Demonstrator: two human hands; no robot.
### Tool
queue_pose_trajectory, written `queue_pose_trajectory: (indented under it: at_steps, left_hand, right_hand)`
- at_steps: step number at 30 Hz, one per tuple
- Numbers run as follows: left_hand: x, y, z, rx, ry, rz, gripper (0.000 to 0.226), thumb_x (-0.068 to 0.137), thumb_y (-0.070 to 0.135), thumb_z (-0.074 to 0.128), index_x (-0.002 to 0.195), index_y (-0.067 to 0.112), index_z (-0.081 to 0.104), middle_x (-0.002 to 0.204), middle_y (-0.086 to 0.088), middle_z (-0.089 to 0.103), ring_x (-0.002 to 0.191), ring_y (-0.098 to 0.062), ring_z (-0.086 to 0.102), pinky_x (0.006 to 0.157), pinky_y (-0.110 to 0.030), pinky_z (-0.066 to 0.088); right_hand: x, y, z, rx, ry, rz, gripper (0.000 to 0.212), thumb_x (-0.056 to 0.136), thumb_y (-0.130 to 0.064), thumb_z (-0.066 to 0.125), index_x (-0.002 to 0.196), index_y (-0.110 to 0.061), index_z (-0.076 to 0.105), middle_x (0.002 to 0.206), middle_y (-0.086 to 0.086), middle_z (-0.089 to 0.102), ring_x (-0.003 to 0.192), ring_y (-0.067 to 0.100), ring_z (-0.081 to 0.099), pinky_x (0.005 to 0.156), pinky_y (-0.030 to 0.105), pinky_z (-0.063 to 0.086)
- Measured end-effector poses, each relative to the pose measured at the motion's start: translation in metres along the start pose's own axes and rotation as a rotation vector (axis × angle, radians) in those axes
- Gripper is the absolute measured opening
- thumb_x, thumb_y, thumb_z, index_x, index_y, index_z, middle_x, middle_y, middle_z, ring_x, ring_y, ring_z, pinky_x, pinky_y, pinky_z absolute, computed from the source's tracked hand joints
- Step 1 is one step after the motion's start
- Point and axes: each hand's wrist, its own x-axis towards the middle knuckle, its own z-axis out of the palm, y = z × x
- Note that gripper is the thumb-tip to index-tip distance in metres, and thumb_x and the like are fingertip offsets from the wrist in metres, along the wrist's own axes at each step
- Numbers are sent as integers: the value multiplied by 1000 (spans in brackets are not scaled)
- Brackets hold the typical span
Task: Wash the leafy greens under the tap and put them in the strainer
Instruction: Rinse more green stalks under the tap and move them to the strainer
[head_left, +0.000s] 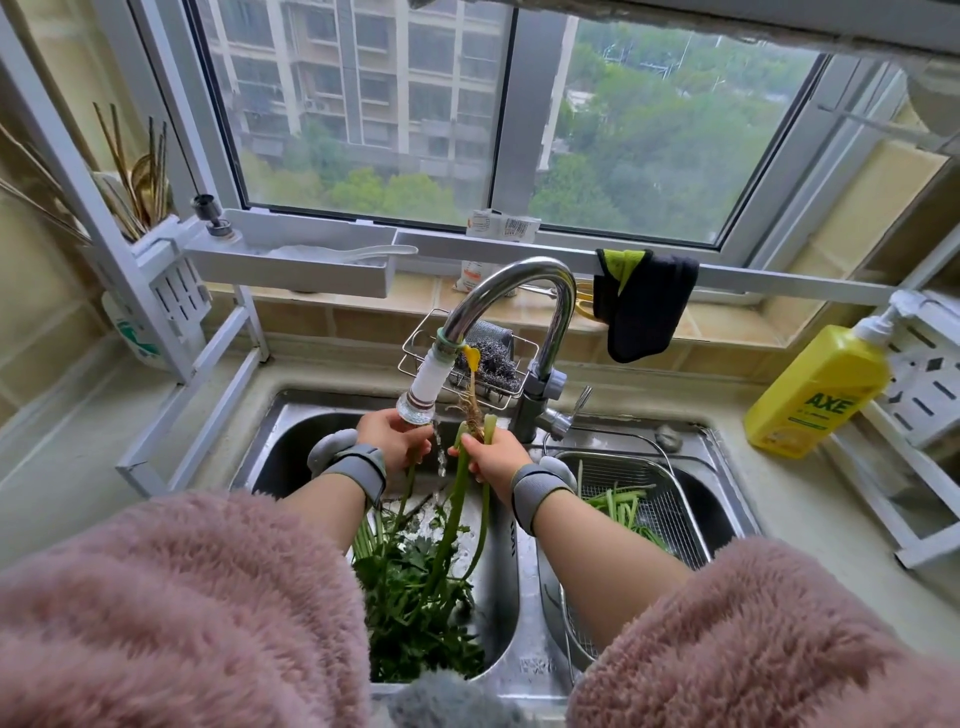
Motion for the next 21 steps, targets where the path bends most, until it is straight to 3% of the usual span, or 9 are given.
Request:
queue_pose_trajectory:
  at_steps: [4,7,9,12,16,21]
  left_hand:
    - [4,-4,-3,5,-2,-33,3,86,-1,60,89,-1,59,71,-11,58,63,-21,55,69,-33,51]
    - [8,-7,-6,67,8,-47,19,93,8,53,75,4,54,68,-12,56,57,-21,55,63,-31,49]
    - [9,-8,-8,128,-3,-36,20,97,11,46,78,9,51,69,-10,58,55,-19,54,59,-30,46]
    - [8,-10,-8,223,-10,-6,19,99,15,42,82,11,50,63,-7,53,51,-16,43,51,-25,36]
    - [4,-12,-8,241,-45,-43,22,96,12,48,74,14,50,60,-3,43,53,-14,34,50,-24,27]
    - [-9,-9,-3,-34,-90,-200,20,99,18,41,90,13,58,67,-2,40,54,-11,33,51,-22,31]
  right_hand:
    - [0,0,0,1,-13,0,26,97,-15,45,73,-20,52,102,15,67,53,8,43,53,20,38]
    - [2,0,2,-38,-8,-4,22,96,-20,48,74,-18,53,86,12,66,55,10,45,56,23,39]
    - [3,-2,3,-77,-10,-18,25,95,-24,50,71,-19,51,67,1,54,56,12,44,62,29,40]
    - [1,-5,3,-110,-18,-35,30,93,-25,53,63,-22,49,59,-4,46,56,12,41,69,34,38]
    - [-2,-8,5,-78,-50,-67,30,93,-22,55,62,-22,53,57,-5,45,56,10,40,63,27,35]
    - [-11,-15,9,22,-96,-116,27,94,-11,53,69,-22,51,59,-6,47,53,5,41,51,14,36]
